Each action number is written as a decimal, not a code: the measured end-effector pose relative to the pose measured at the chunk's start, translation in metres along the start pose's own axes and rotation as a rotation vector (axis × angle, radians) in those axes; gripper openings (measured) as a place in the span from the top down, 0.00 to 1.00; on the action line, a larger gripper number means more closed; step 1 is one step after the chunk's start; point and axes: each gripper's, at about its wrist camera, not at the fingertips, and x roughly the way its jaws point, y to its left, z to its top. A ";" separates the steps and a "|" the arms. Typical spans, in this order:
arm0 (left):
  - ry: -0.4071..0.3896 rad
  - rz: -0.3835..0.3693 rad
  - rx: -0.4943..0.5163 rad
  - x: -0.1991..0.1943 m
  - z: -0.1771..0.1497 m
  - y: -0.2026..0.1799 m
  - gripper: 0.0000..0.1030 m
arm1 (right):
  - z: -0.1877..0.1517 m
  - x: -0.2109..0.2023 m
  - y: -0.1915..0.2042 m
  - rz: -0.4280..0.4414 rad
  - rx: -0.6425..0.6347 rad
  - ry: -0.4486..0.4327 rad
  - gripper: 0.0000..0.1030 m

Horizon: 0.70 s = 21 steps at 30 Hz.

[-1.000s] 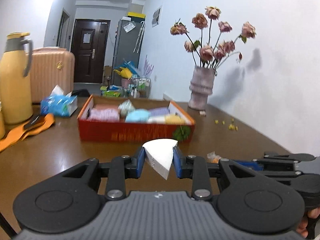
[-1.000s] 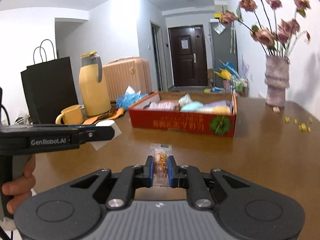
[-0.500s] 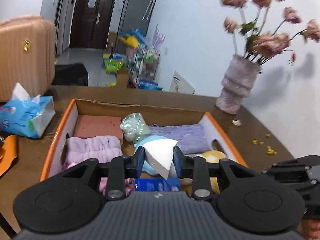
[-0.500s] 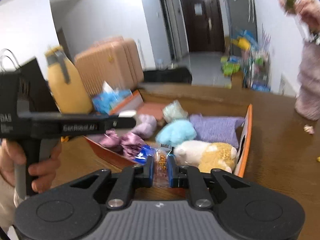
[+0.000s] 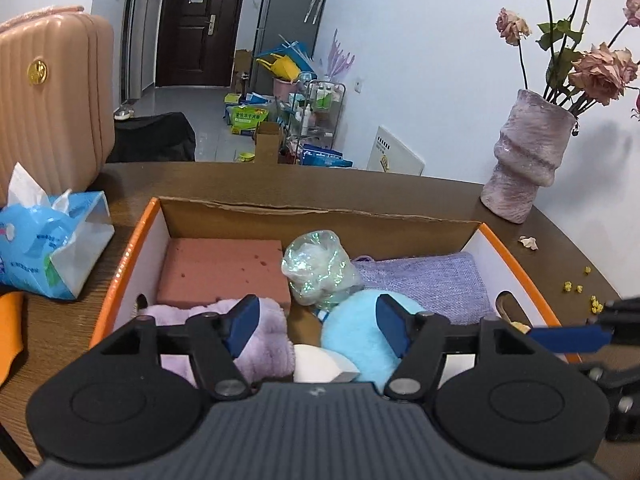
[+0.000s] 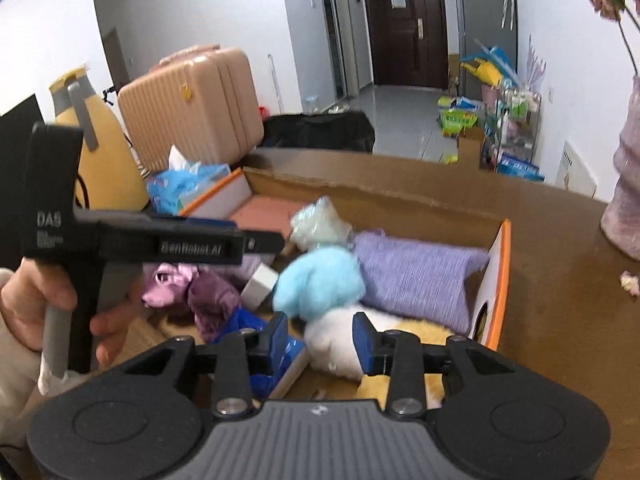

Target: Organize soft objects

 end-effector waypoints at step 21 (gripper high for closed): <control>-0.324 0.086 0.083 -0.211 -0.049 -0.006 0.00 | -0.032 -0.128 0.084 -0.311 -0.026 -0.336 0.18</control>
